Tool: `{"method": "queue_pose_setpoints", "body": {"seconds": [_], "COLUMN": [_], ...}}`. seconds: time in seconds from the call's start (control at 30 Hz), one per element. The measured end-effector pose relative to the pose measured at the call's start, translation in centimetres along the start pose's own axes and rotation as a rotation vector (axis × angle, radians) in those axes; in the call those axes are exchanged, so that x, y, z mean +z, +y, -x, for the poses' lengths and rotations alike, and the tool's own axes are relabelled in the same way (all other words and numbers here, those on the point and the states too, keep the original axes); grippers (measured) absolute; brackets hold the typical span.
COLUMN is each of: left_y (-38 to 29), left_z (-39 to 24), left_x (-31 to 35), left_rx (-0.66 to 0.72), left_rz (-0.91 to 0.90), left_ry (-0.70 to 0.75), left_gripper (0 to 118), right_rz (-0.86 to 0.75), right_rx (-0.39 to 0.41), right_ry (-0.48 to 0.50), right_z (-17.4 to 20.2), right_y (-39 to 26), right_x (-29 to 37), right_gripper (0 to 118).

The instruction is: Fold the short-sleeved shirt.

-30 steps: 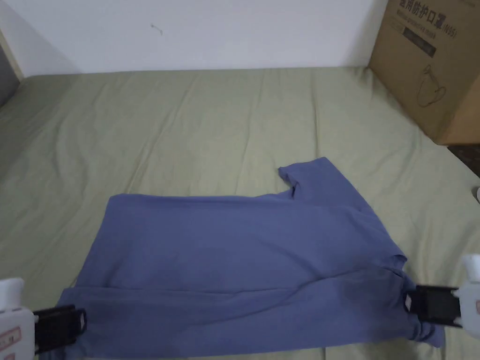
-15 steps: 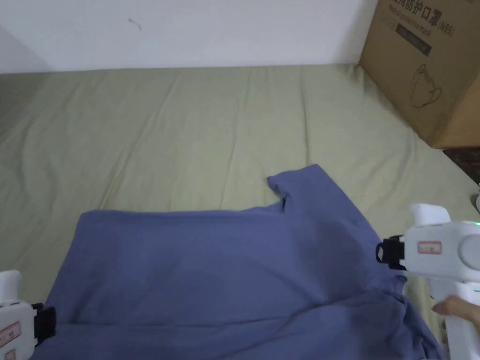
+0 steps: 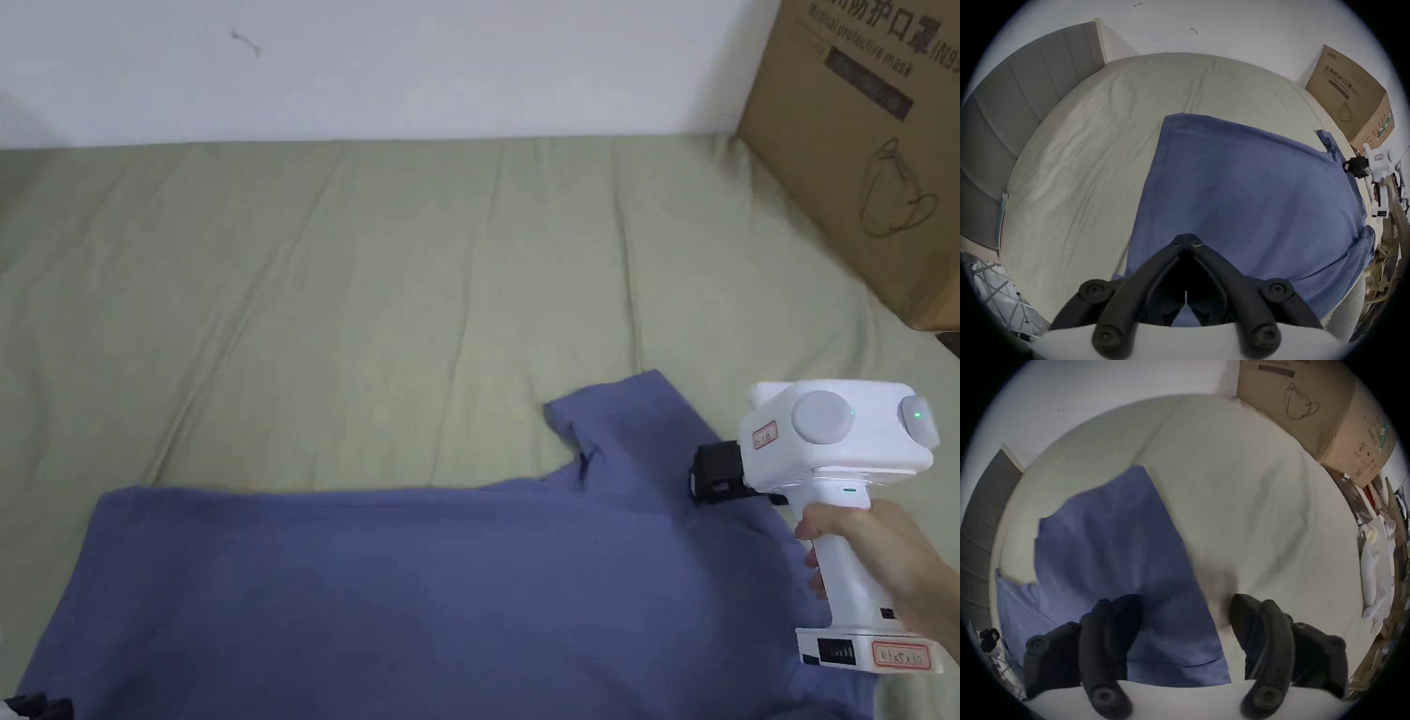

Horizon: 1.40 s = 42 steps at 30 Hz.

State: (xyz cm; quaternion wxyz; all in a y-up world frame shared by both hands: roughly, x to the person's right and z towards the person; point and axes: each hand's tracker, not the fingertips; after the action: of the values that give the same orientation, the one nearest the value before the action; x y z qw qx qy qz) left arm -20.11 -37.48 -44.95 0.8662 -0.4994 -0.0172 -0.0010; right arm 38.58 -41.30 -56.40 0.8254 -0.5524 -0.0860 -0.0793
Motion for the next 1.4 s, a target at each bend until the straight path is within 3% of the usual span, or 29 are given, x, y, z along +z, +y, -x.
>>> {"method": "queue_pose_setpoints", "body": {"seconds": [0.03, 0.07, 0.17, 0.23, 0.3, 0.37, 0.47, 0.5, 0.53, 0.6, 0.63, 0.83, 0.87, 0.9, 0.93, 0.97, 1.0, 1.03, 1.4], "left_y": [-0.2, -0.4, -0.8, -0.8, -0.4, 0.6, 3.6, 4.8, 6.1, 9.2, 10.4, 16.1, 16.1, 15.8, 15.3, 15.1, 15.4, 15.5, 12.9], "left_z": [0.0, 0.0, 0.0, 0.1, 0.2, 0.1, 0.2, 0.3, 0.4, 0.4, 0.5, 1.4, 1.1, 1.1, 1.0, 0.7, 0.4, 0.3, 0.4], "left_x": [-0.1, 0.1, -0.1, -0.1, 0.1, 0.3, -0.2, -0.6, -1.1, -3.6, -4.6, -12.2, -13.1, -14.0, -14.8, -13.6, -12.9, -12.0, 1.9], "left_rx": [0.009, 0.009, 0.013, 0.023, 0.024, 0.017, 0.02, 0.012, 0.005, 0.002, 0.002, 0.094, 0.088, 0.083, 0.059, 0.054, 0.014, -0.016, -0.09], "left_rz": [0.01, 0.017, 0.025, 0.026, 0.028, -0.002, -0.069, -0.08, -0.081, -0.07, -0.067, -0.005, 0.046, 0.074, 0.119, 0.054, 0.055, 0.037, -0.111], "left_ry": [-0.011, -0.015, -0.02, -0.015, -0.028, -0.026, -0.041, -0.068, -0.075, -0.072, -0.071, -0.029, -0.009, 0.006, 0.031, 0.01, 0.024, 0.024, -0.019], "left_gripper": [0, 0, 0, 0, 0, 0, 0, 7, 27, 89, 95, 93, 83, 61, 61, 53, 16, 1, 1], "right_rz": [-0.014, -0.065, -0.027, -0.032, -0.06, -0.059, -0.081, -0.081, -0.078, -0.079, -0.082, -0.073, -0.071, -0.072, -0.07, -0.07, -0.074, -0.077, -0.181], "right_rx": [0.007, 0.02, -0.008, -0.002, 0.032, -0.019, -0.001, 0.002, 0.009, 0.025, 0.036, 0.043, 0.038, 0.031, 0.025, 0.026, 0.03, 0.039, 0.087], "right_ry": [0.003, 0.025, 0.212, 0.164, 0.043, 0.133, 0.104, 0.102, 0.105, 0.096, 0.092, 0.095, 0.098, 0.103, 0.109, 0.111, 0.109, 0.107, 0.099], "right_z": [0.2, 0.3, 0.5, 0.5, 0.5, -0.1, -0.1, -0.1, 0.1, 0.4, 0.6, 0.7, 0.7, 0.7, 0.7, 0.7, 0.9, 1.0, 0.3], "right_y": [-0.1, -0.3, -0.5, -0.5, -0.4, -0.2, 0.2, 0.3, 0.4, 0.4, 0.3, 0.3, 0.3, 0.3, 0.2, 0.3, 0.3, 0.4, -2.3], "right_x": [0.9, 2.1, 3.5, 3.7, 3.7, 4.6, 5.3, 5.4, 5.2, 5.3, 5.2, 4.5, 4.5, 4.5, 4.6, 4.8, 5.1, 5.5, 15.0], "right_gripper": [38, 0, 0, 0, 0, 0, 0, 0, 0, 0, 0, 0, 0, 0, 0, 0, 0, 0, 0]}}
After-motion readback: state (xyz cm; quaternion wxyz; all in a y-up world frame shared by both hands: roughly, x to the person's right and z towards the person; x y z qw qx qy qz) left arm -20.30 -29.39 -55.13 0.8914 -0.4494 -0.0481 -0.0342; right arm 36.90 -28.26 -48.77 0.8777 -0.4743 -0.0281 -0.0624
